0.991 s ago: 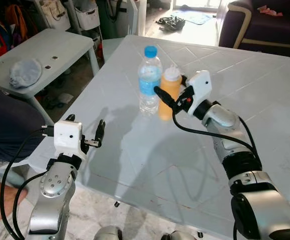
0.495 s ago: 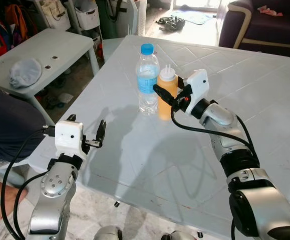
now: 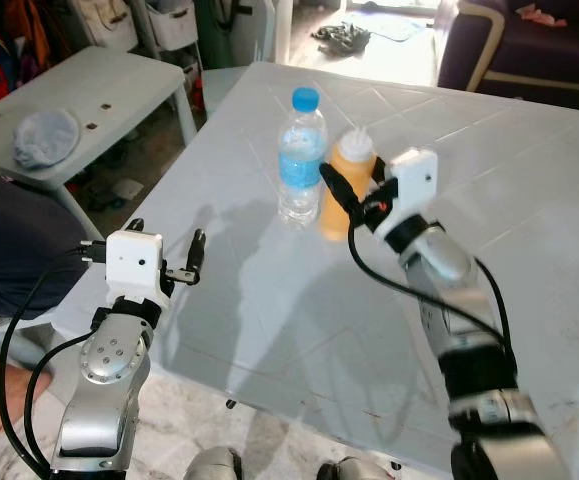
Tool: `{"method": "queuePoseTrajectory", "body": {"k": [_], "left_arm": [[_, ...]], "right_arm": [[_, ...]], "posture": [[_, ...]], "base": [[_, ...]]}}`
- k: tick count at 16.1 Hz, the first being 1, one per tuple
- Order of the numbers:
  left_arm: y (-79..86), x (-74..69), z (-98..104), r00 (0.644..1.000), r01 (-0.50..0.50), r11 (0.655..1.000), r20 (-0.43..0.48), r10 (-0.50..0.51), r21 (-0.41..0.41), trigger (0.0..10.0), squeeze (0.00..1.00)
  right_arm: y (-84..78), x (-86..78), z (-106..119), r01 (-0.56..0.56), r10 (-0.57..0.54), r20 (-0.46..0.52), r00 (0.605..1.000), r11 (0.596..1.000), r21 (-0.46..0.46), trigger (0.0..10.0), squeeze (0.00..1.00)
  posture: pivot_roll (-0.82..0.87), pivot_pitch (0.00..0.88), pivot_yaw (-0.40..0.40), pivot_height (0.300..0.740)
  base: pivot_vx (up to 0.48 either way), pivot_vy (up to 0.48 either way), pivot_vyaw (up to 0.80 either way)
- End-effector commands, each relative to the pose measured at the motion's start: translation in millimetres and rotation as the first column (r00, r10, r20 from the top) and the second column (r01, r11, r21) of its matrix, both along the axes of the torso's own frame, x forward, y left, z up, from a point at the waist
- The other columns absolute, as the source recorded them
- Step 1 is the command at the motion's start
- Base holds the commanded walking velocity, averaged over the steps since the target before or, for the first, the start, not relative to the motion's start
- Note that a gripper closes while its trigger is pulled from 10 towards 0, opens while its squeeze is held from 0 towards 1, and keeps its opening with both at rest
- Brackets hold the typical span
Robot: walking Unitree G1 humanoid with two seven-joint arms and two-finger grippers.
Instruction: Restocking fridge
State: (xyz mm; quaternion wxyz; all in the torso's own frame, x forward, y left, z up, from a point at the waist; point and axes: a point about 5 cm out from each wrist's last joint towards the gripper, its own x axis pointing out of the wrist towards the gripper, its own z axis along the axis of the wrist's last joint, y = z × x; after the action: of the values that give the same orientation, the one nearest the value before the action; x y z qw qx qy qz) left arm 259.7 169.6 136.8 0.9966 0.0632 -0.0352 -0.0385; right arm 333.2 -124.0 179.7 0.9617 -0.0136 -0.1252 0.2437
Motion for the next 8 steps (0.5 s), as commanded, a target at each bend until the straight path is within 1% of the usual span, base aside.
{"method": "queuePoseTrajectory", "body": {"k": [1,2,3,4,5,6,7,8], "left_arm": [[1.4,-1.2,-8,0.999,-0.023,1.000,-0.034,0.023,0.001,10.0,0.00],[-2.4,-1.7,-12,0.999,-0.026,1.000,-0.045,0.026,-0.005,10.0,0.00],[-6.9,-2.0,-16,0.998,-0.027,0.999,-0.056,0.025,-0.021,10.0,0.00],[-9.9,-2.5,-19,0.998,-0.023,0.999,-0.066,0.022,-0.021,10.0,0.00],[-11.0,-2.6,-22,0.997,-0.022,0.999,-0.075,0.020,-0.024,10.0,0.00],[-11.8,-2.1,-23,0.997,-0.022,0.999,-0.079,0.020,-0.025,10.0,0.00],[-12.4,0.0,-23,0.997,-0.024,0.999,-0.074,0.022,-0.027,10.0,0.00],[-13.7,4.0,-20,0.998,-0.025,0.999,-0.054,0.023,-0.028,10.0,0.00]], "right_arm": [[3.8,-6.3,12,0.025,-0.026,0.051,0.998,1.000,0.010,10.0,0.00],[5.8,-15.9,11,0.086,-0.089,0.051,0.995,0.995,0.047,10.0,0.00],[9.6,-29.9,6,0.141,-0.144,0.053,0.988,0.988,0.059,10.0,0.00],[10.3,-38.3,-1,0.174,-0.176,0.033,0.984,0.983,0.057,10.0,0.00],[10.0,-42.6,-7,0.197,-0.198,0.013,0.980,0.979,0.057,4.3,0.00],[9.4,-44.7,-12,0.214,-0.214,-0.006,0.977,0.976,0.051,3.8,0.00],[8.1,-45.9,-16,0.236,-0.235,-0.023,0.972,0.970,0.049,0.0,0.00],[6.1,-46.0,-18,0.254,-0.252,-0.037,0.967,0.966,0.045,3.0,0.00]], "posture": [[0.10,0.100,0.010,0.740],[0.08,0.093,0.007,0.740],[0.08,0.078,0.004,0.740],[0.08,0.067,0.001,0.740],[0.08,0.057,-0.001,0.740],[0.07,0.048,-0.001,0.740],[0.07,0.044,-0.002,0.740],[0.07,0.038,-0.003,0.740]], "base": [[0.000,0.000,0.00],[0.000,0.000,0.00],[0.000,0.000,0.00],[0.000,0.000,0.00],[0.000,0.000,0.00],[0.000,0.000,0.00],[0.000,0.000,0.00],[0.000,0.000,0.00]]}}
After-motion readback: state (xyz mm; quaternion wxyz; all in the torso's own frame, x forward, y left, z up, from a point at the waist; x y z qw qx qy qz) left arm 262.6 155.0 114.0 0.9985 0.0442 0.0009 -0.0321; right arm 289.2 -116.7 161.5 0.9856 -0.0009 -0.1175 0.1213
